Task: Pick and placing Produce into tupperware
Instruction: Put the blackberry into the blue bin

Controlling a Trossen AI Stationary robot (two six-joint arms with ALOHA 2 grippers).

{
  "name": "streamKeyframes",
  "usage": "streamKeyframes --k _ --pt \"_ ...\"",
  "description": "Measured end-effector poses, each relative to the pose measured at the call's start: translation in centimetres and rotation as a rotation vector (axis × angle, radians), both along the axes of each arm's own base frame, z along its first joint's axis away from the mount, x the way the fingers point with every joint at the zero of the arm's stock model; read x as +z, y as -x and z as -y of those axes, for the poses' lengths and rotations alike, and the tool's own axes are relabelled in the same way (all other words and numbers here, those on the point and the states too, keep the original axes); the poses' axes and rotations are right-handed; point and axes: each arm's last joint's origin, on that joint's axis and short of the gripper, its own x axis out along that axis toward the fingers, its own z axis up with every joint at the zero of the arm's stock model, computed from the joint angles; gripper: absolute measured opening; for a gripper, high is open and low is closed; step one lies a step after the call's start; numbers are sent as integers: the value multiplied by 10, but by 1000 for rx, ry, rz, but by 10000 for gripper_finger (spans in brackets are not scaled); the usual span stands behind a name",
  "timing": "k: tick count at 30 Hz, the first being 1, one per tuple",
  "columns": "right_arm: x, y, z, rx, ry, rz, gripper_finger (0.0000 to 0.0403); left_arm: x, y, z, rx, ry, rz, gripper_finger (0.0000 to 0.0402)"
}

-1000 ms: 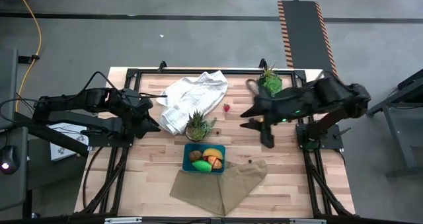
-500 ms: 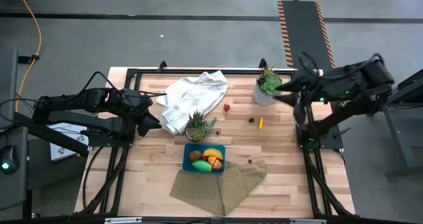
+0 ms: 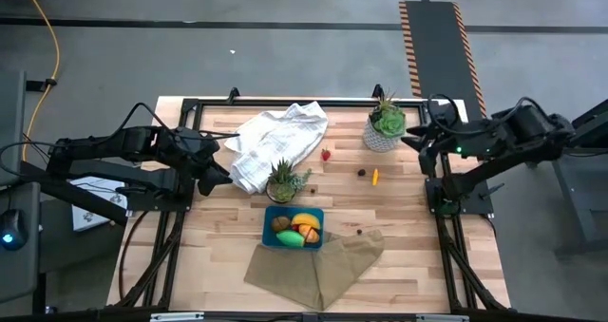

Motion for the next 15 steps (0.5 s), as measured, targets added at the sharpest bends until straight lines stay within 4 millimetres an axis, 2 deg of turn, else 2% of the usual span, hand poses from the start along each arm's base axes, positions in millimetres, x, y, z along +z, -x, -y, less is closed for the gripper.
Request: streamKeyframes --k 8,15 --pt "-64 9 2 -58 -197 116 135 0 0 0 0 0 0 156" --pt "-122 11 1 -179 -403 105 135 1 -1 0 2 0 11 156"
